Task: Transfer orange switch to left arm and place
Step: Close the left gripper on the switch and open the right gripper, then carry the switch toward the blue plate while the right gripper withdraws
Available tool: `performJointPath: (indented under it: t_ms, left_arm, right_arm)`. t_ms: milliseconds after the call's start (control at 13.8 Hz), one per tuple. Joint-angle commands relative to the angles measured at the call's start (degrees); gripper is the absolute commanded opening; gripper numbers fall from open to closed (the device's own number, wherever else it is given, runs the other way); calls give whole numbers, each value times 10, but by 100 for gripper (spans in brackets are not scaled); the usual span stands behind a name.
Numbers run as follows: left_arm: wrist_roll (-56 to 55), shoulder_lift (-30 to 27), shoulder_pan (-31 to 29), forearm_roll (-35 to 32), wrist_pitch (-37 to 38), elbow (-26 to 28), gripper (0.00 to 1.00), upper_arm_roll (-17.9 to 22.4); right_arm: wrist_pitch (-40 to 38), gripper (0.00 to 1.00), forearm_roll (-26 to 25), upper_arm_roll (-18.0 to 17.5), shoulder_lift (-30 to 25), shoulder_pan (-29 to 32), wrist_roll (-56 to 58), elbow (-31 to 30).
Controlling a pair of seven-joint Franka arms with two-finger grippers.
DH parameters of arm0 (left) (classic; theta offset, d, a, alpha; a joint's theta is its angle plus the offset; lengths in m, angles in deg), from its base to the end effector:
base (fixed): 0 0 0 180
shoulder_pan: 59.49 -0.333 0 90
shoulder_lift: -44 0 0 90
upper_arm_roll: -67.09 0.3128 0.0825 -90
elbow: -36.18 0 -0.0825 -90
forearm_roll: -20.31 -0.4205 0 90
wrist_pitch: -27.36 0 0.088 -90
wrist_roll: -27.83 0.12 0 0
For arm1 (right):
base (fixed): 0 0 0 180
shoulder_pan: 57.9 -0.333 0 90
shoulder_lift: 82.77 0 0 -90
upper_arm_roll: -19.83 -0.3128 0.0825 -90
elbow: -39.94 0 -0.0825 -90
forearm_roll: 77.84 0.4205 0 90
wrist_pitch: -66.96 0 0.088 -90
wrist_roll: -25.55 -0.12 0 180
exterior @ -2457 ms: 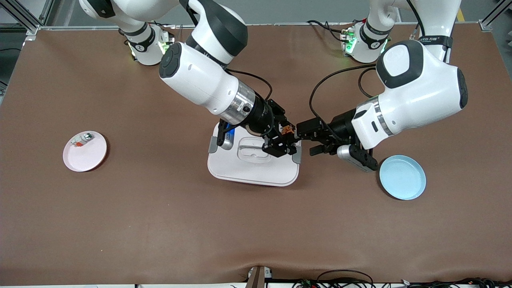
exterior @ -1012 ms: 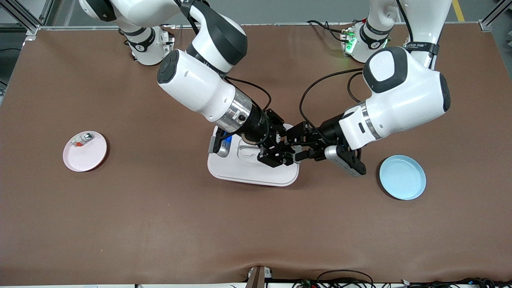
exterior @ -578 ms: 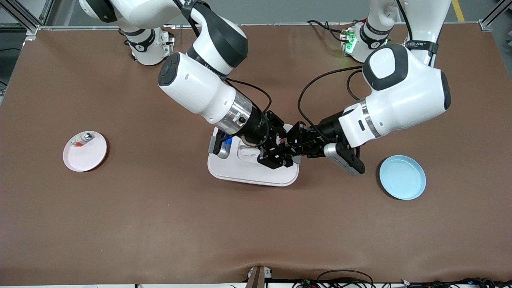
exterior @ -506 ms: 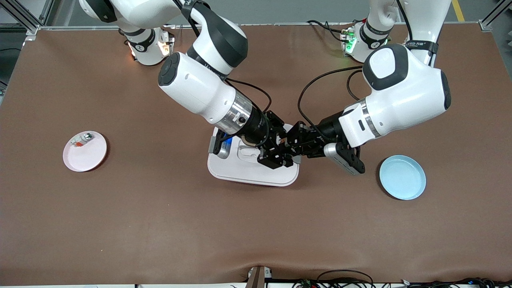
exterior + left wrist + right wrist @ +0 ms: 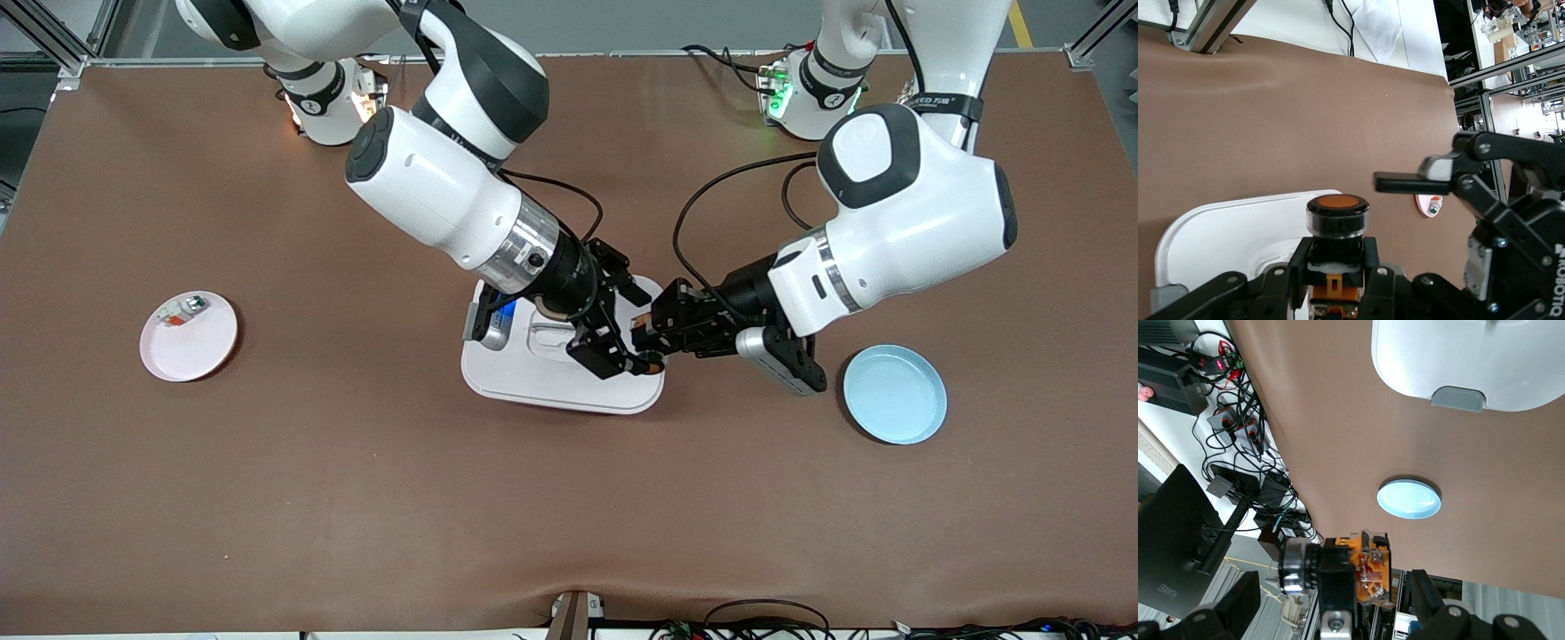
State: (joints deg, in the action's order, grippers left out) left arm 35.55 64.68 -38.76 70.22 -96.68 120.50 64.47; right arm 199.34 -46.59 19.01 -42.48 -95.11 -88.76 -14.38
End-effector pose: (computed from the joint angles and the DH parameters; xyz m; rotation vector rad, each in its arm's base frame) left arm 0.6681 -0.3249 0.5007 2.2833 -0.1702 0.2388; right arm 0.6507 0.5224 0.5301 -1.6670 1.6703 0.4350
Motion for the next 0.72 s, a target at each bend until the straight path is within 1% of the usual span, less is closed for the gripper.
performJointPath:
  t_ms: [0, 145, 361, 506, 650]
  left_arm:
    - [3, -19, -8, -4, 24, 8, 0, 2]
    - [5, -23, -27, -9, 52, 8, 0, 2]
    - [9, -27, -60, -11, 135, 8, 0, 3]
    - [8, -27, -73, -17, 150, 9, 0, 5]
    - [0, -27, -74, -61, 150, 10, 0, 6]
  right_arm:
    - [-30, 100, 3, -1, 3, 22, 6, 15]
    - [-93, 100, 3, -4, -1, 49, 69, 15]
    - [-234, 100, 3, -2, -19, 107, 253, 15]
    - [-323, 100, 2, -1, -31, 157, 360, 14]
    - [-401, 100, 2, -1, -48, 207, 461, 14]
